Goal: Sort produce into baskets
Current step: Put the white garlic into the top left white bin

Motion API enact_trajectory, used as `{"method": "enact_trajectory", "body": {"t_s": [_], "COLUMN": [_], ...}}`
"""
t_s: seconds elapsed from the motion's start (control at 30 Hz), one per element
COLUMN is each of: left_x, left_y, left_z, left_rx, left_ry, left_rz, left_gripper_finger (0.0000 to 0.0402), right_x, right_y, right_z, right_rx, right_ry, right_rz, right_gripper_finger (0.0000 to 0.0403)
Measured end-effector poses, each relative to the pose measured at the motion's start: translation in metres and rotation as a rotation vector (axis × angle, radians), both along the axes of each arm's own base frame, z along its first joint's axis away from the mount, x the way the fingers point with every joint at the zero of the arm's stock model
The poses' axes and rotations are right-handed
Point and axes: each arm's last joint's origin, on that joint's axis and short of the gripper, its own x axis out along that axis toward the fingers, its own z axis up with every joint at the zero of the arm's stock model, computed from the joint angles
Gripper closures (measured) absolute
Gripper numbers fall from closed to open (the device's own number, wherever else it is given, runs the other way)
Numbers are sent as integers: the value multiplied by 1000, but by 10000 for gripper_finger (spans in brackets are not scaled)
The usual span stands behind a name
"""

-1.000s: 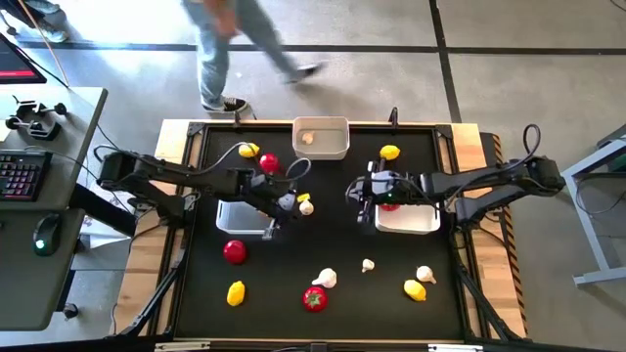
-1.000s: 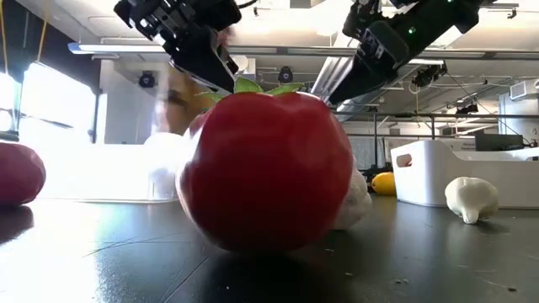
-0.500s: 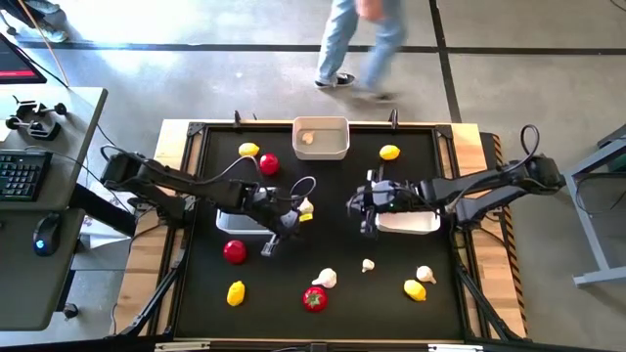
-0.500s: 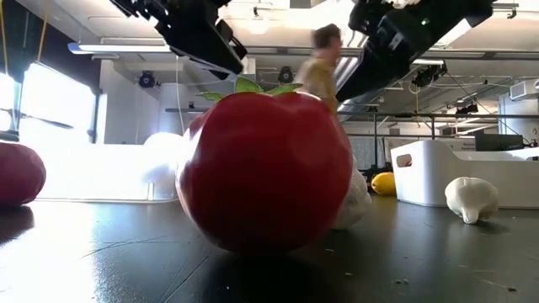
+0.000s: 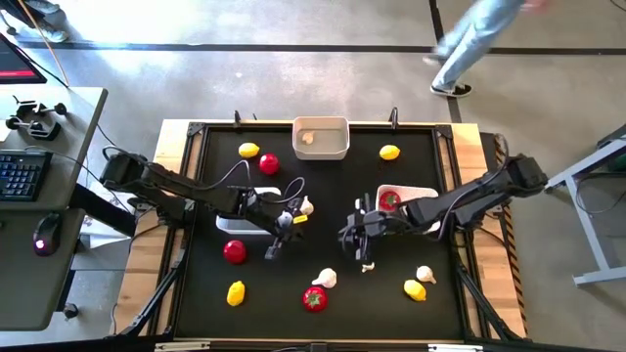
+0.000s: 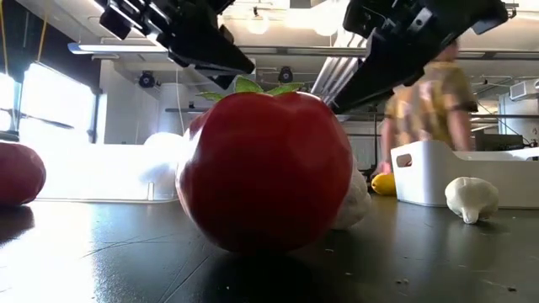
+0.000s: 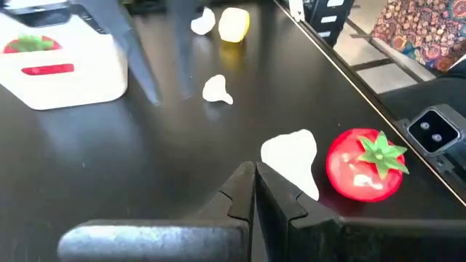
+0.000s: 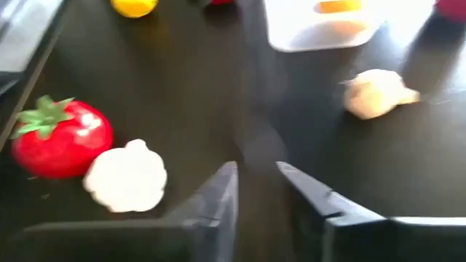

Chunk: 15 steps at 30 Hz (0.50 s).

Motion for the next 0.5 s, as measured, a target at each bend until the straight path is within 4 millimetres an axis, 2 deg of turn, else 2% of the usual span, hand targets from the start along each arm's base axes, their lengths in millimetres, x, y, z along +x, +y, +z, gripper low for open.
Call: {"method": "enact_trajectory", "body": {"t_s": [0.3, 0.4, 0.5], "left_x": [-1, -1, -1], "left_y": [1, 3, 4], "left_z": [3, 2, 2], "left_rx": [-7, -13, -13], "left_ry": [-13, -6, -6], "left_rz": [12, 21, 27], "left_gripper_finger": [401, 401, 401], "right_x": [7, 12, 19], "right_y": [37, 49, 58], "right_z": [-27, -34, -33], "right_rx": [114, 145, 157], "right_ry": [21, 3, -16], "right_rz": [49, 77, 102], "right_gripper_finger": [129, 95, 81]}}
